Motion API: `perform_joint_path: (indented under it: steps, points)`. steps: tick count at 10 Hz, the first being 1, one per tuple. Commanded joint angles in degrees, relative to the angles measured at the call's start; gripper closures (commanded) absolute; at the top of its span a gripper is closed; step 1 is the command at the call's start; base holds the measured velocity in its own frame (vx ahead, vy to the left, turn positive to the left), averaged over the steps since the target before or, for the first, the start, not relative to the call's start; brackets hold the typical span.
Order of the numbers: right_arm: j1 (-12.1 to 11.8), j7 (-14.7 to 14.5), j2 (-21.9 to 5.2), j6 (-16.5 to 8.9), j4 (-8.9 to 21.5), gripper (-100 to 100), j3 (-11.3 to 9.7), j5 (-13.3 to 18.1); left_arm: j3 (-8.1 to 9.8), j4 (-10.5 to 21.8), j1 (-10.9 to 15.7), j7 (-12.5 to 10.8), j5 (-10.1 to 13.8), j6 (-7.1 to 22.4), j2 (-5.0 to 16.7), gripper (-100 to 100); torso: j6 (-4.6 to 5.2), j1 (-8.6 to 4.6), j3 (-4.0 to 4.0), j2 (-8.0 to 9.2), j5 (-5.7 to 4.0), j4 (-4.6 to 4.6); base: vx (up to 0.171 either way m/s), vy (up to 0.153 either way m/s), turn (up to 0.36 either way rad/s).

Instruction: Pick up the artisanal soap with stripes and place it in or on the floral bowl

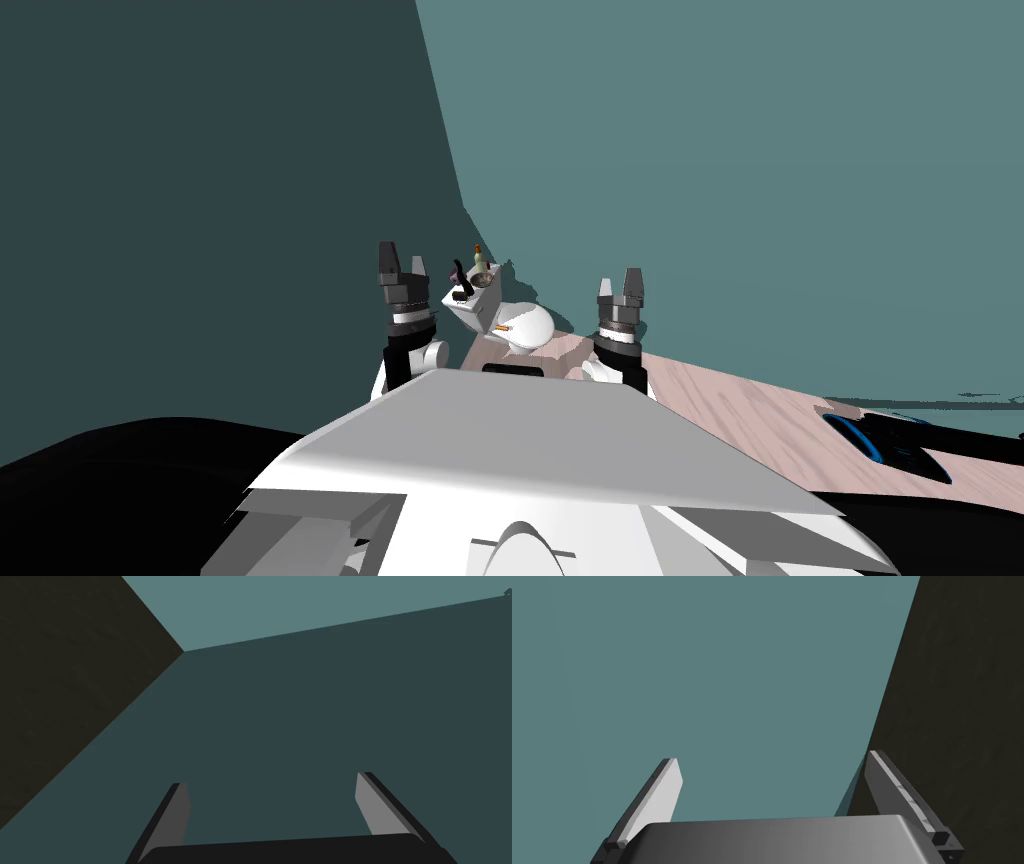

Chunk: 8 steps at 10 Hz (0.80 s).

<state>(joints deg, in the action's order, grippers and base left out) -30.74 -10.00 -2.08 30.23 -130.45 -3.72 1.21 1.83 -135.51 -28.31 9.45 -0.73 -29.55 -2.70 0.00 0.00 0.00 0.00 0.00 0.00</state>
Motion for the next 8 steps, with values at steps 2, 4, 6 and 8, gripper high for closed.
perform_joint_path:
  steps: [2, 4, 6, 8]
  points:
    - [0.00, 0.00, 0.00, 0.00, 0.00, 0, 0.00, 0.00, -0.40, 0.36, 0.30, 0.80, -0.31, 1.69, 3.06, -100, 0.00, 0.05, 0.02, 0.05, 0.01, 0.01, -0.023, 0.020, -0.008]
    - [0.00, 0.00, 0.00, 0.00, 0.00, 0, 0.00, 0.00, -0.81, 0.81, 0.54, 1.43, -0.58, 3.43, 5.39, -100, 0.00, 0.12, 0.06, 0.11, 0.03, 0.02, -0.032, 0.026, -0.017]
    - [0.00, 0.00, 0.00, 0.00, 0.00, 0, 0.00, 0.00, -1.29, 1.44, 0.83, 2.04, -0.89, 5.71, 7.72, -100, 0.00, 0.13, 0.08, 0.13, 0.03, 0.03, -0.039, 0.032, -0.021]
    - [0.00, 0.00, 0.00, 0.00, 0.00, 0, 0.00, 0.00, -1.76, 2.26, 1.13, 2.51, -1.23, 8.50, 9.88, -100, 0.00, 0.15, 0.08, 0.13, 0.03, 0.03, -0.031, 0.044, -0.025]
